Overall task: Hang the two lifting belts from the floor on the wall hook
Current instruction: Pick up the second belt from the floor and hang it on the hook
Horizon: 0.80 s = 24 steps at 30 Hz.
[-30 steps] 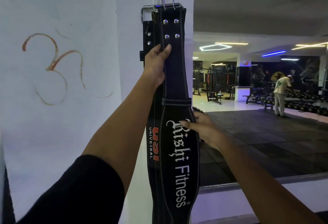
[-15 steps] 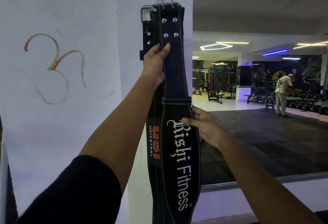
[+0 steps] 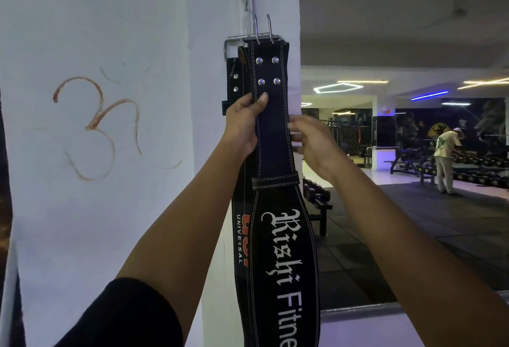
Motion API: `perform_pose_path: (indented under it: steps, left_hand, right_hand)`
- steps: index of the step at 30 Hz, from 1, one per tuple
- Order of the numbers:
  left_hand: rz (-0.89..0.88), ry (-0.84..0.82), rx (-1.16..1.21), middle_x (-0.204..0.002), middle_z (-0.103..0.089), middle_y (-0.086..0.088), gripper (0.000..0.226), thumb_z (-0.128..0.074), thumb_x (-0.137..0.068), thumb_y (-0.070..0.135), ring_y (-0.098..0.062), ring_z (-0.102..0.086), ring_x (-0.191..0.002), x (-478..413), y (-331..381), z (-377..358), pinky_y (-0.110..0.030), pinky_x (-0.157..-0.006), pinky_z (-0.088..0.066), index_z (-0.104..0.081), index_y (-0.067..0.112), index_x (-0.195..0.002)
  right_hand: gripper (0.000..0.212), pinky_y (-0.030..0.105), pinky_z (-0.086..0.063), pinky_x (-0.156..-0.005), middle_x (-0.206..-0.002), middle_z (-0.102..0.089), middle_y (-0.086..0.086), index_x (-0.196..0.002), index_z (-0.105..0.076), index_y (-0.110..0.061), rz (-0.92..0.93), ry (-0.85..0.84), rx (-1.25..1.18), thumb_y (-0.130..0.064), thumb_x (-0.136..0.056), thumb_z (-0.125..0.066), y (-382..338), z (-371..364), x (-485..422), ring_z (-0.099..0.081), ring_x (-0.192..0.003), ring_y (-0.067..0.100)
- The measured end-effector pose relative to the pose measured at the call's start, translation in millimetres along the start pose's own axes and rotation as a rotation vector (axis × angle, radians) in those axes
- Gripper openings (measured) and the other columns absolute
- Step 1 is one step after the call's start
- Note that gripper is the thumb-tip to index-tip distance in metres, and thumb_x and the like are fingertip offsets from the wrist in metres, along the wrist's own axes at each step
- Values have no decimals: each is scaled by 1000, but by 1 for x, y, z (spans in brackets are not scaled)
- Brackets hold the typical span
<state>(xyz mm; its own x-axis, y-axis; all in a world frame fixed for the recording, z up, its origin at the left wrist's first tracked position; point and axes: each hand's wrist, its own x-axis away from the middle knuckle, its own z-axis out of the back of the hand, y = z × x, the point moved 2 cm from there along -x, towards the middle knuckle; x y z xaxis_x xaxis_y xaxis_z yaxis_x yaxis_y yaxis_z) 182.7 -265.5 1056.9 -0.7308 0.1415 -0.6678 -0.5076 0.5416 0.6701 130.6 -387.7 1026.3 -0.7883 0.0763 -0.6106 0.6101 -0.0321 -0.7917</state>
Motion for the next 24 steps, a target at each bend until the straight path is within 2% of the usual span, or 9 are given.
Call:
perform_pose_path:
  steps: [2, 5, 10, 13, 15, 18, 21, 23, 24]
  left_hand:
    - [15, -6, -6, -95, -69, -11, 18, -56, -91, 7, -21, -68, -83, 3, 0, 2, -39, -84, -58, -65, 3, -105]
    - [45, -9, -29, -100, -69, -11, 27, -55, -91, 6, -22, -68, -86, 7, -3, 5, -36, -82, -59, -61, 0, -115]
    - [58, 15, -94, -93, -68, -7, 27, -54, -90, 1, -20, -66, -85, 13, -4, 7, -36, -82, -57, -61, -1, -116]
    - [-15, 78, -118, -95, -64, -8, 36, -56, -87, -4, -17, -64, -80, 10, 2, 5, -31, -77, -57, -51, -1, -123]
    - [-68, 163, -66, -105, -57, -14, 43, -59, -86, 0, -16, -60, -77, 4, 13, 3, -34, -77, -54, -41, 8, -124]
    - [-67, 175, -36, -116, -57, -15, 39, -62, -86, 22, -22, -62, -84, -4, 30, -1, -34, -71, -52, -37, 29, -116]
    - [-81, 199, -147, -123, -59, -15, 24, -63, -81, 40, -32, -62, -108, -11, 36, -2, -43, -85, -51, -50, 32, -99]
    - [-133, 220, -210, -110, -61, -11, 13, -59, -87, 38, -29, -62, -100, -15, 36, -2, -46, -86, -50, -51, 30, -92]
    - [-173, 223, -227, -102, -60, -8, 9, -57, -90, 36, -26, -60, -95, -18, 36, -2, -47, -88, -50, -51, 29, -90]
  right_hand:
    - [13, 29, -48, -66, -82, -62, 2, -83, -61, -17, 16, 60, -48, -20, -92, -52, -16, -7, -12, -58, -78, 18]
    - [24, 29, -50, -63, -79, -65, 1, -78, -61, -17, -3, 137, -90, -37, -90, -55, -45, -15, -30, -60, -70, 17]
    - [65, 46, -57, -82, -121, -66, 10, -122, -56, -12, -101, 197, -182, -56, -75, -63, -72, -27, -71, -66, -96, 28]
    - [36, 51, -55, -85, -100, -66, 10, -106, -61, -7, -97, 316, -216, -33, -82, -65, -73, -33, -75, -60, -83, 26]
    - [21, 39, -54, -68, -84, -57, 9, -95, -56, -8, -100, 370, -235, -26, -86, -61, -71, -40, -68, -53, -69, 23]
    - [26, 28, -41, -51, -80, -53, 7, -105, -51, -8, -84, 367, -260, -25, -88, -60, -59, -50, -68, -45, -57, 18]
    - [19, 34, -51, -64, -82, -59, 8, -90, -57, -10, -23, 341, -253, -29, -89, -59, -55, -56, -67, -51, -64, 21]
    - [24, 46, -53, -79, -99, -66, 10, -100, -60, -12, -27, 321, -258, -33, -88, -57, -55, -56, -69, -56, -74, 24]
    - [24, 45, -52, -77, -101, -66, 9, -103, -61, -14, -22, 324, -258, -34, -90, -55, -55, -55, -72, -56, -73, 23]
